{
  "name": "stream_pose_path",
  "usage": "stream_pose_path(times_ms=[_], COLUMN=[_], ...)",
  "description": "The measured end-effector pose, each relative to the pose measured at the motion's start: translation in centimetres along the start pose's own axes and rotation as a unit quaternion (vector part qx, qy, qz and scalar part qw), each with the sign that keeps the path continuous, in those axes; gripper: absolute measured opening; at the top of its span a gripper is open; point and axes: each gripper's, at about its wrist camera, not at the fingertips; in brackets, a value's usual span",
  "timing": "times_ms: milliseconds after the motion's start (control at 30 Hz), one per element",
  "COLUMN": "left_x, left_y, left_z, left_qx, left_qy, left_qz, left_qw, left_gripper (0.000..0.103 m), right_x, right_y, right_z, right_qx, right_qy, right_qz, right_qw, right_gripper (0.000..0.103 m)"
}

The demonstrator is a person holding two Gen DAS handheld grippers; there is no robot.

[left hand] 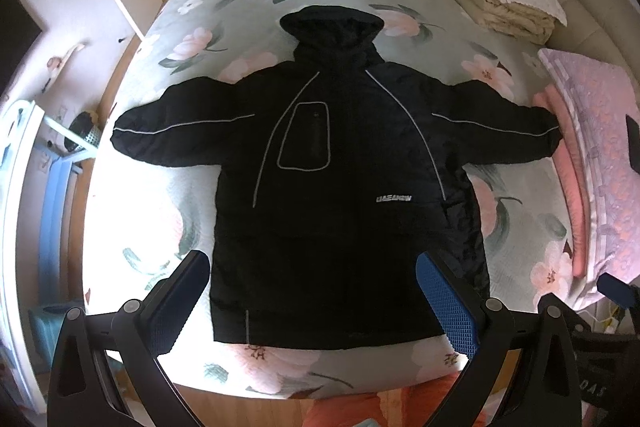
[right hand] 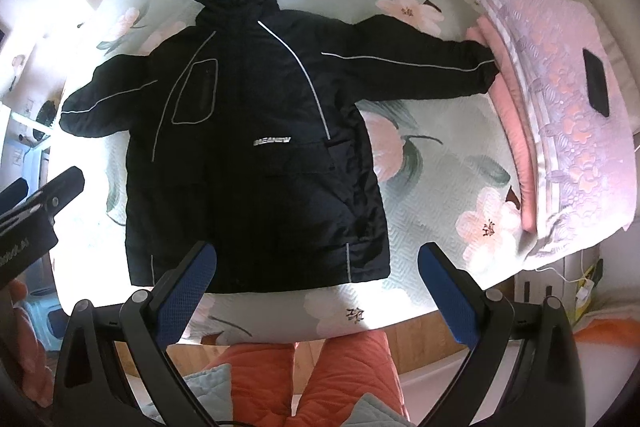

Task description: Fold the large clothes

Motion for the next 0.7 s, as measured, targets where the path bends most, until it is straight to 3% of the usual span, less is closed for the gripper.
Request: stream_pose_path(times_ms=[200,367,500,567,700], left_x=[1.1,4.3,7.3,9.1,13.4], left_y=[-2.6,-5.7,-8.1,-9.2,-11.6], left_z=[-5.6,-11.3,-15.4,-17.5,-21.0], left_qx=[0.011,0.020,0.012,0.013,0.026], left_qy=[-0.015,-0.010,-0.006,-0.006,-0.005], left_qz=[0.005,0.011,-0.010,-0.032,-0.066], left_qw=[0.9998,0.9997,0.9999,0.9994,0.9975], left_gripper=[0.103,0.103,0.103,0.103,0.103], right_x=[3.1,7.0,10.6,13.0,18.5], right_y=[-4.6,-10.9,-16.3,-19.1,-23.6], right_z=[-6.4,-14.8,-22.6,-26.8,-31.3], right_qx=[0.024,0.074,0.141,0.181,0.224], right_qy=[-0.017,-0.013,-0.029,-0.021,-0.014], right_qz=[0.011,-0.007,-0.061,-0.108,-0.151], right_qw=[1.000,0.997,0.988,0.977,0.963], right_gripper=[0.101,0.101,0.101,0.101,0.099])
Point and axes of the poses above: each gripper's, at about its wrist camera, not at the fingertips, and x roughly the way its jaws point, z to its left, y to its underside, and after that the axes turned 11 degrees about x, right-handed
